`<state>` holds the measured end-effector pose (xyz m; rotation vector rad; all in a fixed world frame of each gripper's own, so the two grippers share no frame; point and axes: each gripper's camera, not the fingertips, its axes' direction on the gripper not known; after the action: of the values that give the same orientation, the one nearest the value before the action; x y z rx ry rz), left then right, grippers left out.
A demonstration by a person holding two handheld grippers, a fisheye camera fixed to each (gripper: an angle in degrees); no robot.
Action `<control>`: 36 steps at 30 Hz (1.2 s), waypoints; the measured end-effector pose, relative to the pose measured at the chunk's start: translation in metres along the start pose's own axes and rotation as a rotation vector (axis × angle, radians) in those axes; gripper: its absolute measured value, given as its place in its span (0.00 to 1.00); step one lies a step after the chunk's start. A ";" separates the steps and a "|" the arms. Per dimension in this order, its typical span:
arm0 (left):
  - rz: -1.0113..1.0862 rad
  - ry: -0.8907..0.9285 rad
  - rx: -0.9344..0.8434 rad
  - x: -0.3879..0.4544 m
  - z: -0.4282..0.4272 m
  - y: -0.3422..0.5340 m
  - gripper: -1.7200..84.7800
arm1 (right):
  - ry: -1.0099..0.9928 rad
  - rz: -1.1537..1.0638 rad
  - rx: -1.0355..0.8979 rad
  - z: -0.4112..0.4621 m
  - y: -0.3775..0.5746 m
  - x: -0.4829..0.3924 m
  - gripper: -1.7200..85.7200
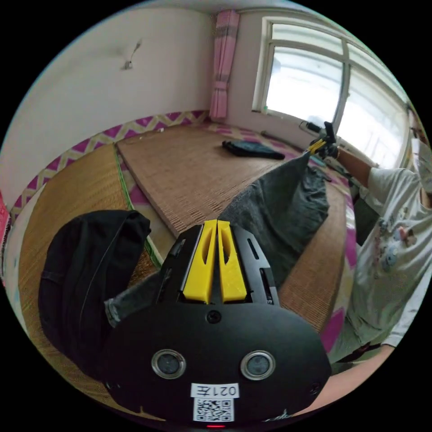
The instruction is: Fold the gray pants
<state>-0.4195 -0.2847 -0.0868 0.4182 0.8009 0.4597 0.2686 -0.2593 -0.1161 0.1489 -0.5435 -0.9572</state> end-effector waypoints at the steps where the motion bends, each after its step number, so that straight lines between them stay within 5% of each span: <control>1: 0.029 0.021 0.039 0.017 -0.029 0.008 0.01 | -0.022 -0.021 0.029 -0.017 0.013 -0.020 0.01; 11: 0.002 0.180 0.010 0.165 -0.144 0.141 0.01 | -0.203 -0.122 -0.078 -0.042 0.124 -0.207 0.01; 18: -0.241 0.223 -0.071 0.173 -0.107 0.212 0.01 | -0.150 0.131 -0.217 0.038 0.197 -0.239 0.02; 22: -0.285 0.236 0.060 0.171 -0.139 0.220 0.01 | -0.152 0.228 -0.146 0.019 0.217 -0.249 0.06; 26: -0.488 -0.057 0.239 0.145 -0.212 0.225 0.04 | -0.188 0.205 -0.143 -0.005 0.230 -0.273 0.10; 29: -0.678 -0.392 0.021 0.108 -0.223 0.225 0.10 | -0.188 0.257 0.026 -0.033 0.242 -0.275 0.11; 31: -0.733 -0.422 -0.072 0.085 -0.217 0.228 0.12 | -0.178 0.285 0.124 -0.046 0.246 -0.277 0.09; 36: -0.796 -0.112 -0.045 0.049 -0.209 0.228 0.04 | -0.199 0.297 0.198 -0.045 0.249 -0.289 0.07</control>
<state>-0.6013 -0.0330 -0.1279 0.0583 0.7782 -0.2851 0.3432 0.1132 -0.1744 0.1463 -0.8199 -0.6304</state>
